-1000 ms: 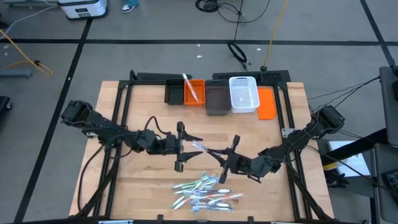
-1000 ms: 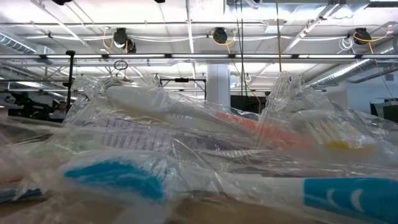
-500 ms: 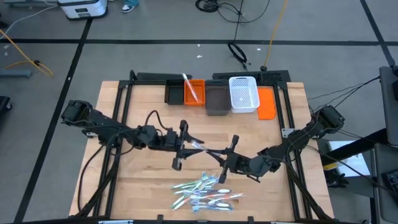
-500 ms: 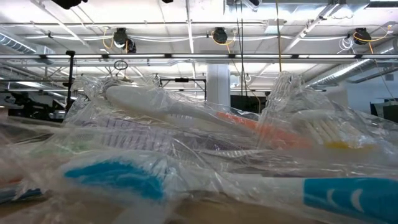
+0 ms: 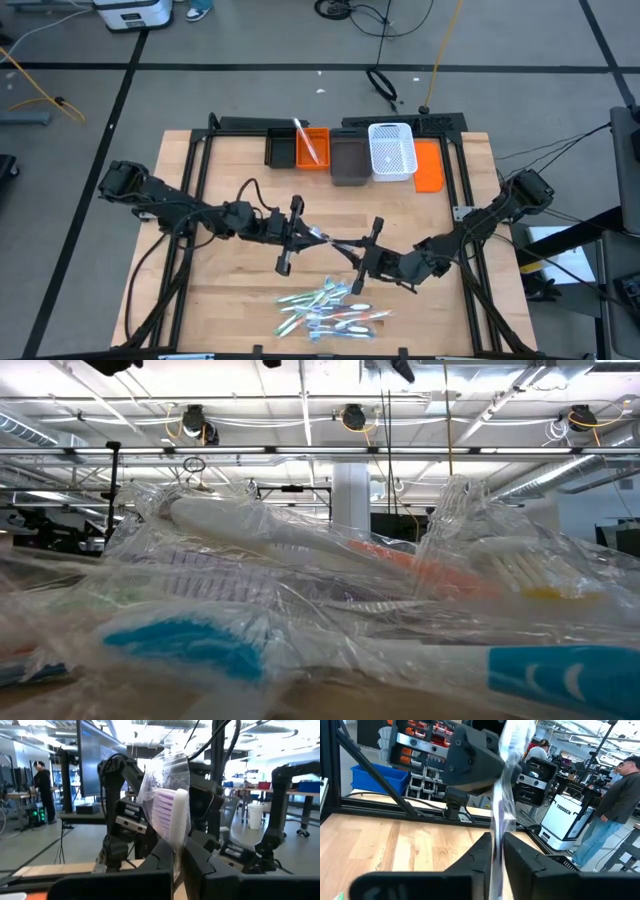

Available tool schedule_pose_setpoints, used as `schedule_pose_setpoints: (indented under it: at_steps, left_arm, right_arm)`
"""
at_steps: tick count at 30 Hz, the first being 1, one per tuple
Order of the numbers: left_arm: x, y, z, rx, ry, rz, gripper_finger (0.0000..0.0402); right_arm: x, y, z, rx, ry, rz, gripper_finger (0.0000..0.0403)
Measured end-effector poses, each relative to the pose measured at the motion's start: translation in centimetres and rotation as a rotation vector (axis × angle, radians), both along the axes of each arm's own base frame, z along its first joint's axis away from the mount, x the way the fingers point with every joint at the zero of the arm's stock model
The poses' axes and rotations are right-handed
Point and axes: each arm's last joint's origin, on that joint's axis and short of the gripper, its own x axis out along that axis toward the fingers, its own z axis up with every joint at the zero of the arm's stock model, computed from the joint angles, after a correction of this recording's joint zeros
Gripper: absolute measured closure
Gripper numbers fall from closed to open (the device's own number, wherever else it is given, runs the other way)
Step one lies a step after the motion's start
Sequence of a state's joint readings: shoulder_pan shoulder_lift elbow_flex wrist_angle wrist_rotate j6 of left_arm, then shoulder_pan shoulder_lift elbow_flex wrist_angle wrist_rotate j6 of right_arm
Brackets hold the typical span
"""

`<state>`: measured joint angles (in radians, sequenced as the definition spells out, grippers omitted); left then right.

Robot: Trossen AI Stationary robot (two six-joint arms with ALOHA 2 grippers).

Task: Pick & Place Toothbrushes
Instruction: Put the purple toothbrush into the black basket

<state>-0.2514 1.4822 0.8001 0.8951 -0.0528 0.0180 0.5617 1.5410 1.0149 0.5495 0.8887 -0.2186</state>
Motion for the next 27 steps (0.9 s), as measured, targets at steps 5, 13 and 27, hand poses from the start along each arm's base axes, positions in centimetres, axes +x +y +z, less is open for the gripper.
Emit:
schedule_pose_setpoints:
  at_steps: [5,13,27]
  left_arm:
    - [0.2,0.4,-0.5,-0.001,0.058,0.011,0.0398]
    - [-1.6,1.9,0.5,0.029,0.201,0.129,0.04]
    - [-6.5,8.1,1.9,0.067,0.473,0.603,0.0401]
  right_arm:
    - [0.0,0.1,-0.1,-0.009,0.011,0.003,0.0303]
    - [-0.1,0.0,-0.5,-0.021,0.045,-0.03,0.0236]
    - [-0.1,0.0,-0.4,-0.01,0.036,-0.025,0.024]
